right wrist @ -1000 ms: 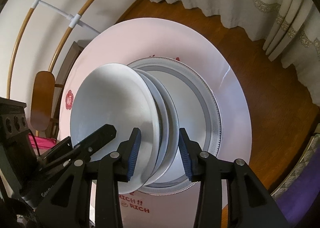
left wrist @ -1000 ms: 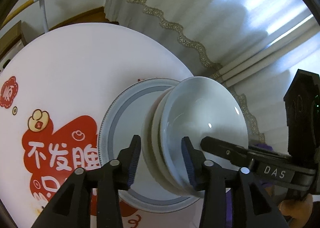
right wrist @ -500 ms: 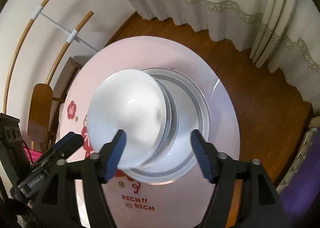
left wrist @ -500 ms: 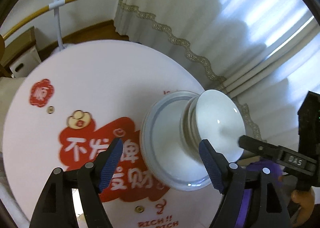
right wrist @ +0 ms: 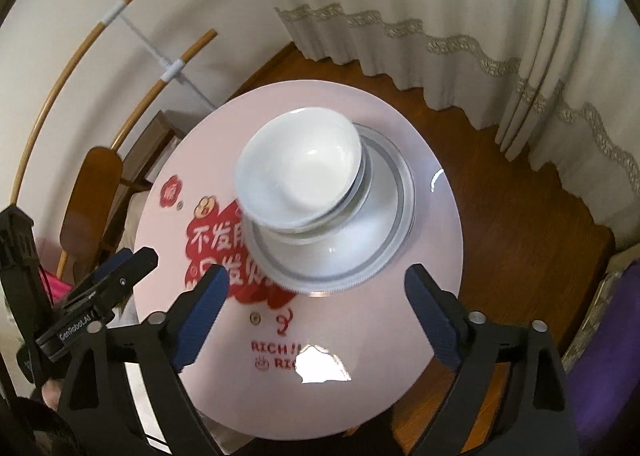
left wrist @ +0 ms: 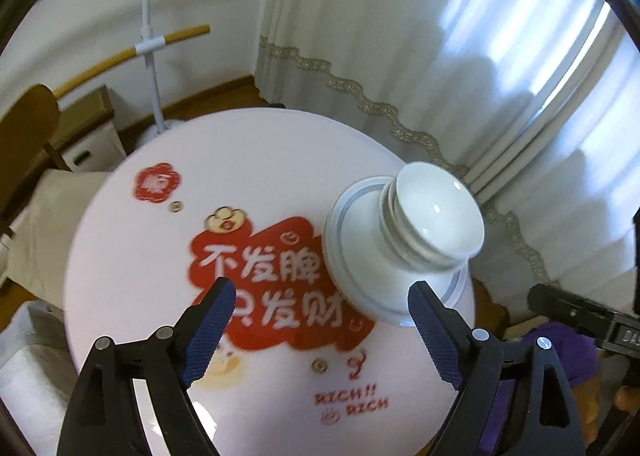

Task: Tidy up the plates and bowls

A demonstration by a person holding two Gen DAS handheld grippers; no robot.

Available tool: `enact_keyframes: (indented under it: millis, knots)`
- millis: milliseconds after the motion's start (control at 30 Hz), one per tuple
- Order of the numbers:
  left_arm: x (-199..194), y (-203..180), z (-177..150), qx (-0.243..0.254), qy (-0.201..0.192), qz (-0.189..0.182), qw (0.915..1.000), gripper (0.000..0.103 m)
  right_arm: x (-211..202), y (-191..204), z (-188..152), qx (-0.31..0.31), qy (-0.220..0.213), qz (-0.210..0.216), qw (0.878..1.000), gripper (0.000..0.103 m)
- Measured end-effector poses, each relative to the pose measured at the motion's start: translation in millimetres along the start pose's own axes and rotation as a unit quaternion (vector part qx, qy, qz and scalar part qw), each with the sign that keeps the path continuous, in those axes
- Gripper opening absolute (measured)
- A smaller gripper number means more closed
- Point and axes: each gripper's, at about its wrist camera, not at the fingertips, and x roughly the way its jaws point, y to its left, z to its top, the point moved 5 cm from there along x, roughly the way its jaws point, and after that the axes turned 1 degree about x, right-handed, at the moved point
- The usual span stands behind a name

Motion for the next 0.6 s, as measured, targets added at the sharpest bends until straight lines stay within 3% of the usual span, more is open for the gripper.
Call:
enact_keyframes:
  millis: [333,500,600]
  knots:
    - [-93,-25,-123,-0.012,-0.069,0.038,0.9968,0.087,-66,3,-108,-0.048,-0.055,0.006,0.997,0.102]
    - [-134,-42,-173,0.002,-0.063,0.046,0.9970,0.090,-89,0,-154,-0.040,-0.059,0.008,0.997,0.103]
    - [-154,-45,-185,0.010,-0.068,0.051,0.9963,0.097,-99,1,-173,-0.040,-0.071,0.006,0.997,0.103]
